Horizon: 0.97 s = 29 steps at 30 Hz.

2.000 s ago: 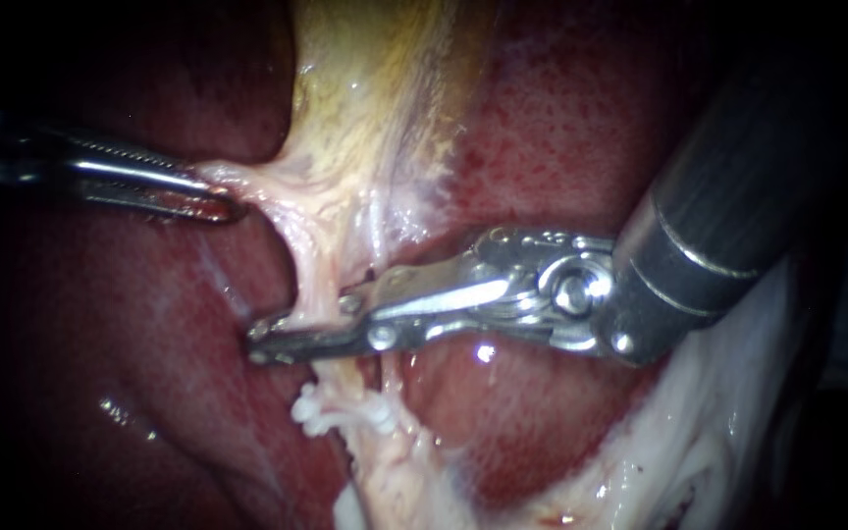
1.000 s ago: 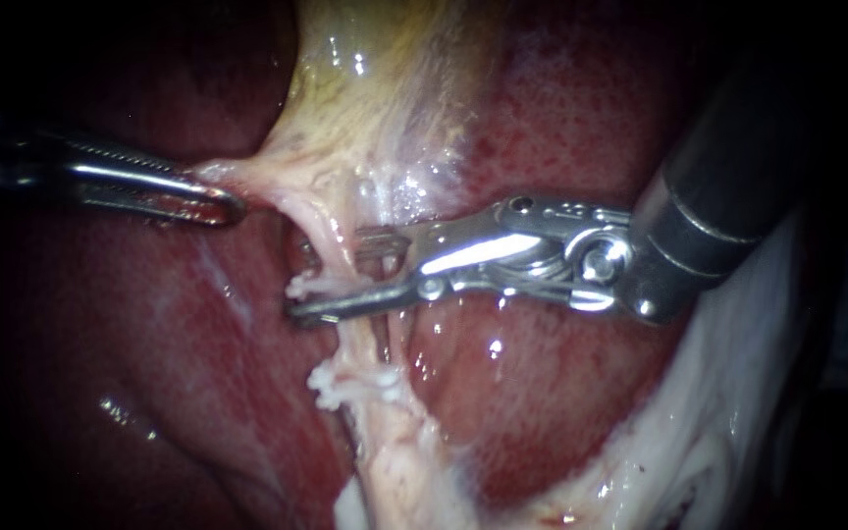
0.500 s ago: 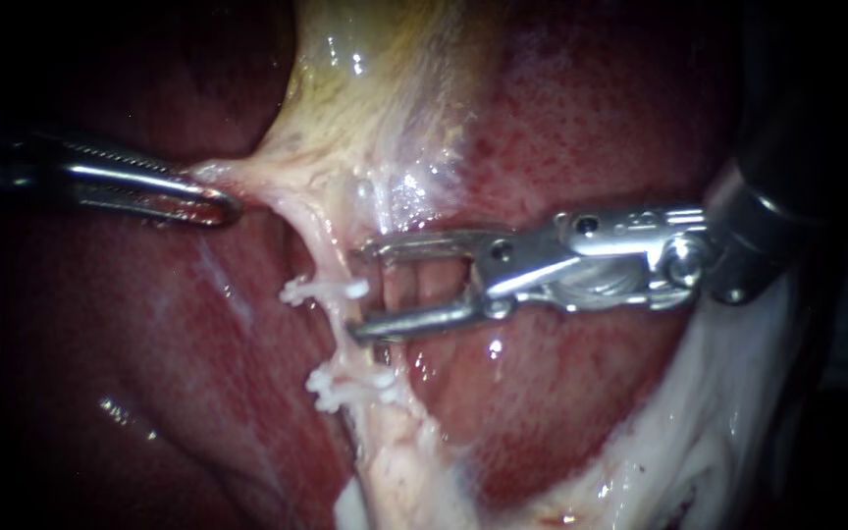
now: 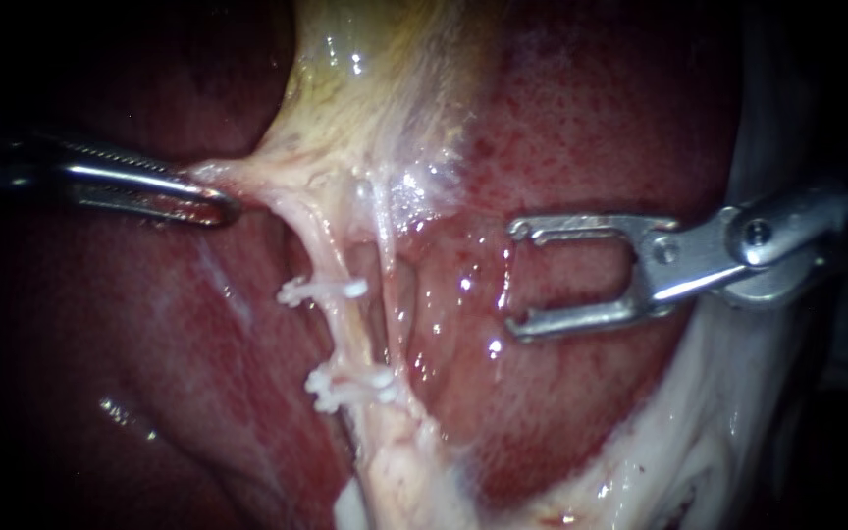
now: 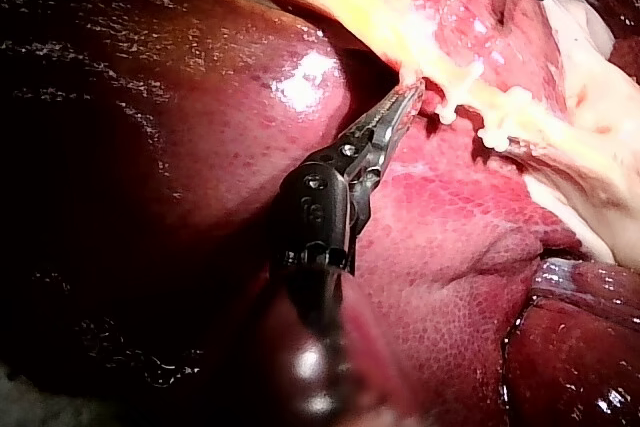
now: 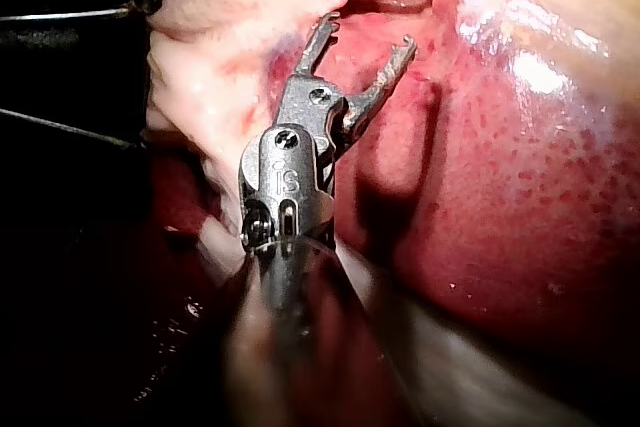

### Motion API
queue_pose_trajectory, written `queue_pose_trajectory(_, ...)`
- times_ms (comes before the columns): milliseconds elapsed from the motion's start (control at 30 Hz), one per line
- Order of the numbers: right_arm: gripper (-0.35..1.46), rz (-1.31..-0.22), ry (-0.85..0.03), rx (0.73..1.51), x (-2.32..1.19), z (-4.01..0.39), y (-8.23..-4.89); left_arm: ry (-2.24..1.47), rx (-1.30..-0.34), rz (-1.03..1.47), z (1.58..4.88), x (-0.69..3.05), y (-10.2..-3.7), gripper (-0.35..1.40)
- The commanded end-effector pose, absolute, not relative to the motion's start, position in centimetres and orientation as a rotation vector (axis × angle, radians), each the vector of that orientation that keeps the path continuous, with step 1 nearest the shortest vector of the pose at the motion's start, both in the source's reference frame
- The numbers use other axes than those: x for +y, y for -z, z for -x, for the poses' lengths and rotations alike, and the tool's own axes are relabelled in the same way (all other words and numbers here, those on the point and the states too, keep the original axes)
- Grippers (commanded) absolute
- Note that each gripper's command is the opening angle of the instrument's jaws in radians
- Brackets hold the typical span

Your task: Going back third clip left tube

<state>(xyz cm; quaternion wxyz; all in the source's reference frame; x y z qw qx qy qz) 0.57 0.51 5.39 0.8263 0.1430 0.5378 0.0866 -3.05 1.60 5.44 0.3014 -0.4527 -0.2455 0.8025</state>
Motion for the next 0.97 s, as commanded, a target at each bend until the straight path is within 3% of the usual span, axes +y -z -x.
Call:
queue_pose_trajectory(33, 0.49, -0.311, -0.18, 1.145, 0.5, -0.55, -5.39, -2.128, -0.651, 1.201, 3.06, 1.6, -5.45, -0.35)
queue_pose_trajectory(667, 0.5, -0.335, -0.15, 1.161, 0.43, -0.47, -5.34, -2.141, -0.634, 1.199, 3.49, 1.55, -6.01, -0.35)
queue_pose_trajectory(967, 0.5, -0.338, -0.148, 1.162, 0.43, -0.48, -5.33, -2.141, -0.64, 1.195, 3.49, 1.55, -6.09, -0.35)
